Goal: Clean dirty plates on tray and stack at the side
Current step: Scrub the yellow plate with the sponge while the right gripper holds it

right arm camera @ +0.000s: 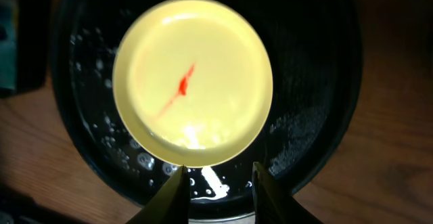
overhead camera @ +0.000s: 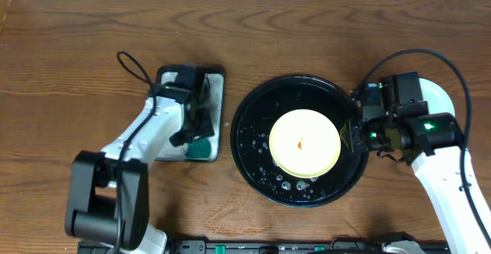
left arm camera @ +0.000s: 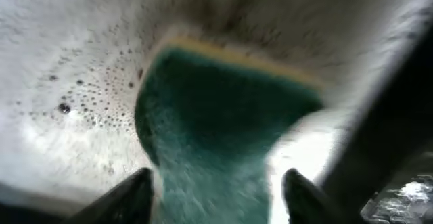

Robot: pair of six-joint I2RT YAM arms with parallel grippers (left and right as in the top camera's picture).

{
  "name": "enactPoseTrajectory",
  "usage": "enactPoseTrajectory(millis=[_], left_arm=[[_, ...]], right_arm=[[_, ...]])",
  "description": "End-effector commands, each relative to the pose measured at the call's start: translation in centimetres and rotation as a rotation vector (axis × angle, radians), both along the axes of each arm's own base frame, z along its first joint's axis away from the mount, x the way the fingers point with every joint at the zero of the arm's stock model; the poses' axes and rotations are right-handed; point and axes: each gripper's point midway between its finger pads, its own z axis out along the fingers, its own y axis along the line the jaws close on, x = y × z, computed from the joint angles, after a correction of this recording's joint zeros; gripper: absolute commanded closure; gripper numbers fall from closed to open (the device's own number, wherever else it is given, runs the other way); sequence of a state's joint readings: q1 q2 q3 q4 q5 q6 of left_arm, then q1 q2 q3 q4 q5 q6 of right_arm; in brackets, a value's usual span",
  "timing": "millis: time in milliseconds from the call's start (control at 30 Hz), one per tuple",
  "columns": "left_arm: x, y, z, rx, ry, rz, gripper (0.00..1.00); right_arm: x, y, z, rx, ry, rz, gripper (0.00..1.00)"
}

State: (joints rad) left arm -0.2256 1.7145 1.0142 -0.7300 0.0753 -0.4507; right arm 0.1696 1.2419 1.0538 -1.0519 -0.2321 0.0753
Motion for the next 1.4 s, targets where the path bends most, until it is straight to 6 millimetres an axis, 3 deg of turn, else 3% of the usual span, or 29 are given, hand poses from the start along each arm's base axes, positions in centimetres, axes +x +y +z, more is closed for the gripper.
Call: enactPoseTrajectory(millis=[0,33,67,100,267,533,633,767,933,1000,1067,1167,1367], left_arm=[[-1.3,0.4,-1.8,0.018,0.055,-0.009,0.62],[-1.1,0.3,-1.8,0.017,0.048,-0.009,0.69],[-0.9,0.3,-1.7,0.015,0.041,-0.008,0.86],[-0.8,0.3,-1.5,0.014,0.038,-0.008,0.92],[0.4,0.0,1.1,0.007,0.005,-0.009,0.93],[2.1,-1.2,9.0,-0.016,-0.091,-0.071,0.93],[2.2,-3.4,11.4,-0.090,-0.144,-0.114,0.92],[2.0,-8.9,13.3,-0.248,-0.211,-0.231,0.92],[1.6,-13.6,13.4,-0.290,-0.256,-0.355,0.93],[1.3,-15.3,13.2,-0.303,-0.269,-0.397,0.93],[1.0,-17.6,12.7,-0.321,-0.277,-0.440,0.92],[0.6,-19.8,11.7,-0.337,-0.269,-0.458,0.92],[-0.5,-24.8,7.8,-0.416,-0.185,-0.437,0.92]], right_arm=[[-0.5,0.1,-1.8,-0.006,0.056,-0.001,0.73],[-0.4,0.2,-2.0,-0.007,0.061,-0.001,0.74],[-0.3,0.2,-2.2,-0.009,0.066,-0.001,0.74],[-0.1,0.1,-2.4,-0.012,0.069,-0.008,0.74],[0.7,-1.4,-4.0,-0.095,0.110,-0.102,0.77],[1.8,-1.6,-8.1,-0.117,0.213,-0.113,0.75],[2.1,-1.6,-9.8,-0.108,0.259,-0.110,0.75],[1.9,-0.7,-12.3,-0.066,0.336,-0.074,0.74],[1.8,-0.8,-14.5,-0.072,0.392,-0.080,0.80],[1.9,-0.9,-15.1,-0.073,0.401,-0.083,0.86],[1.9,-0.9,-15.4,-0.073,0.410,-0.092,0.99],[2.0,-0.9,-15.4,-0.072,0.407,-0.103,0.99],[2.2,-0.9,-15.4,-0.072,0.403,-0.127,0.99]])
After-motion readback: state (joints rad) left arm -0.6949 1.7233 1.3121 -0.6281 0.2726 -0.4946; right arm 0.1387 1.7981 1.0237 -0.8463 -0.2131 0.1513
